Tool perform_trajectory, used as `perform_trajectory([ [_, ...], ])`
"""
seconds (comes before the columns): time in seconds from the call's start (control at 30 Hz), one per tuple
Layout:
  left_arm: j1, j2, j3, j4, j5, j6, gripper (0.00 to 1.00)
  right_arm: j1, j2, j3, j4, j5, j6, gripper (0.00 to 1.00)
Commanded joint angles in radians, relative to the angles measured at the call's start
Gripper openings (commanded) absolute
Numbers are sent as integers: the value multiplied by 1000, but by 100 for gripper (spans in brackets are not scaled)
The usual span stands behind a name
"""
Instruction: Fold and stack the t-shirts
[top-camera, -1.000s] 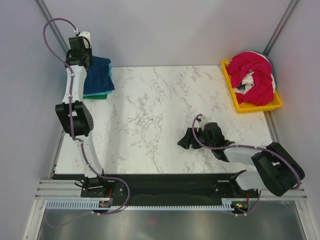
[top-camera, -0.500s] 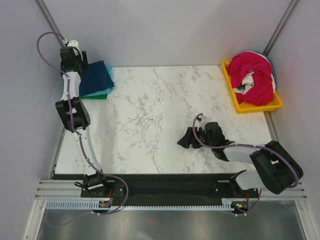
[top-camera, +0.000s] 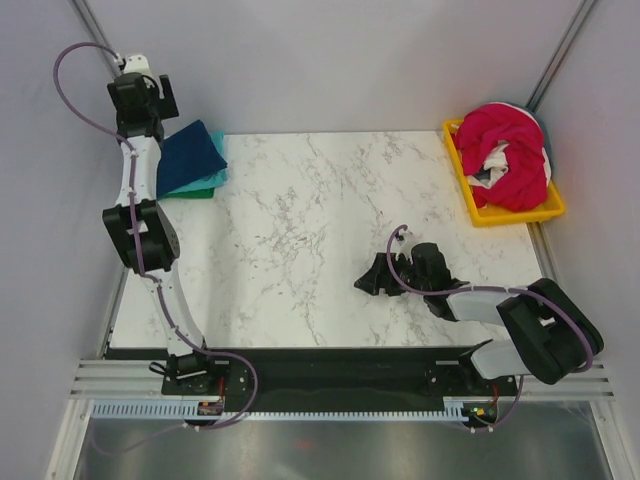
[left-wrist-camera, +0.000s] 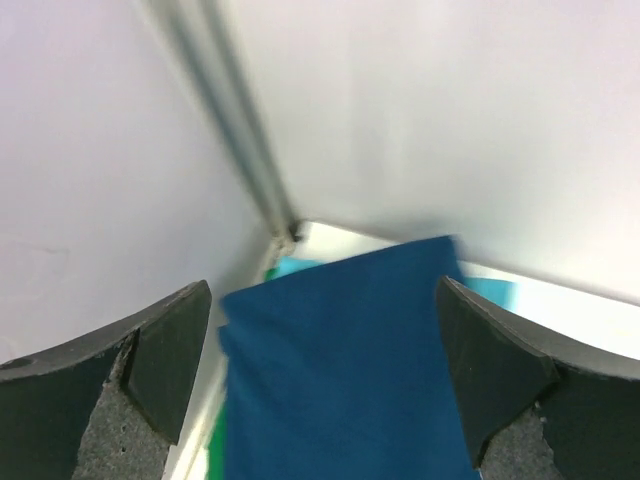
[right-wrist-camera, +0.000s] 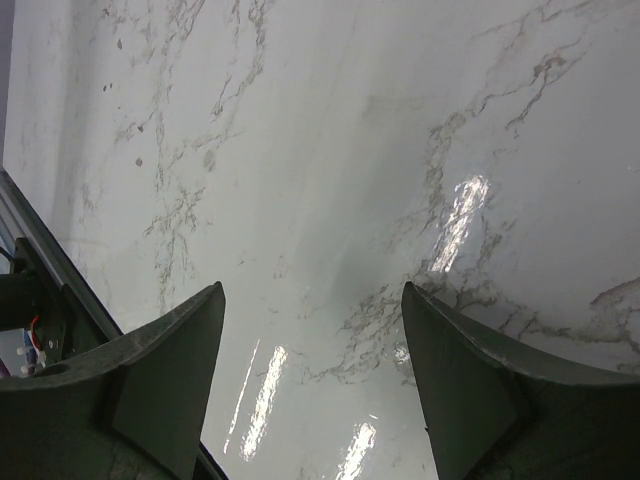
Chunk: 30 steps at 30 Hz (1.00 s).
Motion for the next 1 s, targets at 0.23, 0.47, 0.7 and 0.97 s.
perform_trajectory([
  [0.23,-150,-208,-287,-37,110,-195,90,-4,-1,-5,-3,-16,-8,80],
  [0.47,-305,-13,-133,-174,2,47,86,-4,1,-5,-6,-21,-10,80],
  [0.7,-385,120,-69,-220,-374,199,86,-4,13,2,-6,-27,-11,80],
  [0.97,-415,194,-72,-140,-580,316,84,-5,16,4,-4,-30,-11,81],
])
